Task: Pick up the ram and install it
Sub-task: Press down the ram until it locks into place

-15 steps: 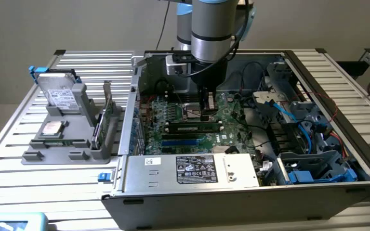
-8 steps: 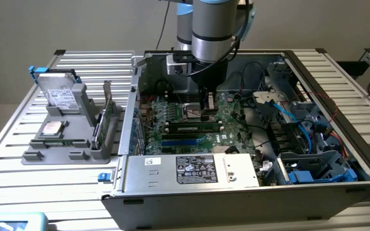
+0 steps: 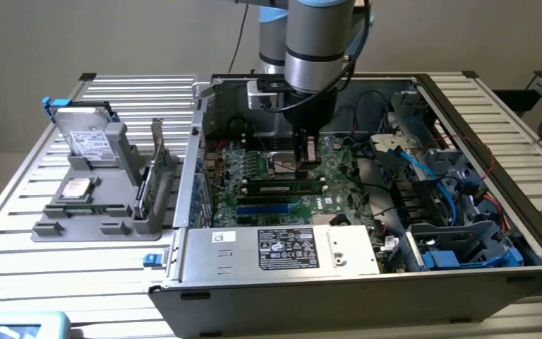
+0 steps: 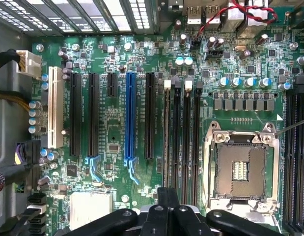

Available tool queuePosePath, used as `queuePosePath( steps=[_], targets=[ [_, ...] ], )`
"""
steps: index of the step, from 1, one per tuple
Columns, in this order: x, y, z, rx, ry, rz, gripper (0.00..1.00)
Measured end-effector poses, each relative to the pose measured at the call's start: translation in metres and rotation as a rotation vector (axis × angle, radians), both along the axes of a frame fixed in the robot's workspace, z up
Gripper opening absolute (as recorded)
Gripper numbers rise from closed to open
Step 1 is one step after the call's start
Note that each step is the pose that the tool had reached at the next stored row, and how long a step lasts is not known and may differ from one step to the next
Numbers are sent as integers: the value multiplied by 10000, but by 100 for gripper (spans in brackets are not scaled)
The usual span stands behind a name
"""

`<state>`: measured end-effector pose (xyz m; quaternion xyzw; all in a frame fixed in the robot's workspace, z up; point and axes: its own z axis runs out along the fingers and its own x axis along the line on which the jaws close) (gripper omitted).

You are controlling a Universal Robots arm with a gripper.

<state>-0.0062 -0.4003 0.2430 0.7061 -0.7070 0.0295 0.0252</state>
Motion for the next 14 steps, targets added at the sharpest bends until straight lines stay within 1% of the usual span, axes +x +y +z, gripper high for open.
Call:
queuePosePath(
  steps=[1, 2, 8, 12, 14],
  targets=[
    [5, 0, -1, -39, 1, -4, 11],
    [7, 0, -2, -51, 1, -9, 11],
    [8, 0, -25, -51, -5, -65, 11],
    [8, 0, -47, -51, -50, -124, 11],
    [8, 0, -57, -51, -54, -159, 11]
  ],
)
